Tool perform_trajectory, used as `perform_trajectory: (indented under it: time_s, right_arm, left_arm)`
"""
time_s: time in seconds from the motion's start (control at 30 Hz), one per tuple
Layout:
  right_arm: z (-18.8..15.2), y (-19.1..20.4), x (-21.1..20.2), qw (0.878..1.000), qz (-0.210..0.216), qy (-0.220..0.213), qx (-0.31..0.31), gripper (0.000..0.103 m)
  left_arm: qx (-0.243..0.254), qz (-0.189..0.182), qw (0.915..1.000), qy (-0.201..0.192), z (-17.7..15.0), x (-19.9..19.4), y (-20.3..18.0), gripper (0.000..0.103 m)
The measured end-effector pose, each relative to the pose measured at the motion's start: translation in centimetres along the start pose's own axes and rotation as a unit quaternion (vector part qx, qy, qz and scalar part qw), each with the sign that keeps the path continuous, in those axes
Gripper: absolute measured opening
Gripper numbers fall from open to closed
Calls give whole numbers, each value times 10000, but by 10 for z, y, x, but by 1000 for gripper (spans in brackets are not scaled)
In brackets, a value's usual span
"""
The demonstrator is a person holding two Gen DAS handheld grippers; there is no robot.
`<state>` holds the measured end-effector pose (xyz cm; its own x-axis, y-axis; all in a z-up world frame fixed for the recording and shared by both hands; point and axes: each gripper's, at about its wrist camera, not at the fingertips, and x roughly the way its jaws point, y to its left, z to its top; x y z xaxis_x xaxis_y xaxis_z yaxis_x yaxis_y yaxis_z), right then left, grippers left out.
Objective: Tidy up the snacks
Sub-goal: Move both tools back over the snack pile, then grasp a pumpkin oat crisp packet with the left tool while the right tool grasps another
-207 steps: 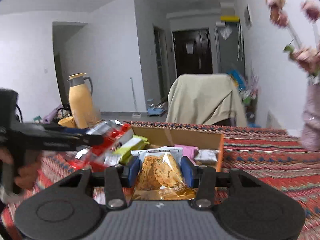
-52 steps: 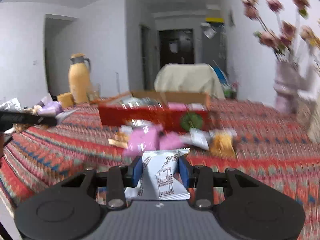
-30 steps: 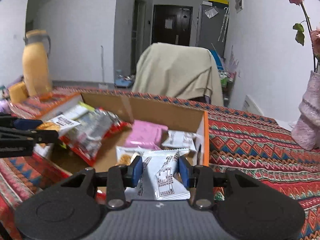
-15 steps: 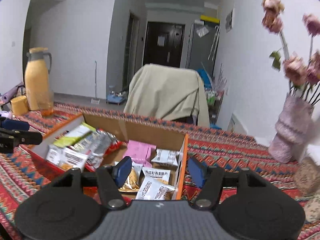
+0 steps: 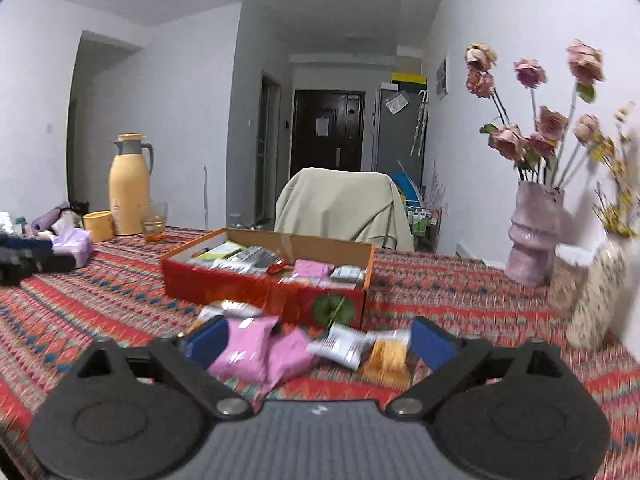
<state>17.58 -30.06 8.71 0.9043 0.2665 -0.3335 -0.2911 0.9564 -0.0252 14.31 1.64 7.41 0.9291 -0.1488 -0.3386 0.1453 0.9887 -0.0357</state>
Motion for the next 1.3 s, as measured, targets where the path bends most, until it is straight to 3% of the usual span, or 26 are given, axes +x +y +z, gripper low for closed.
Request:
perform_trajectory:
  time_s: [0.17, 0.27, 0.53, 0.97, 1.17, 1.3]
  right_arm:
    - [-52, 15, -34, 9993, -65, 125, 335, 103]
    - [-80, 25, -45, 9987, -193, 305, 372, 103]
    - [-116, 28, -51, 9957, -551, 600, 446, 103]
    - [-115, 18, -29, 9948, -469, 684, 590, 103]
    - [-82, -2, -3, 9965, -326, 574, 509, 102]
    - [-54, -25, 38, 9960, -337, 658, 498, 101]
  left_arm:
    - [100, 345, 9990, 276, -49, -17, -14, 87]
    - [54, 349, 9980, 521, -68, -22, -16, 88]
    - [-4, 380, 9963, 772, -82, -21, -13, 88]
    - [-38, 206, 9955, 922, -63, 11, -16, 88]
    - [-197, -79, 9939, 1084, -21, 78, -7, 88]
    - [67, 118, 9918, 1270, -4, 136, -11, 88]
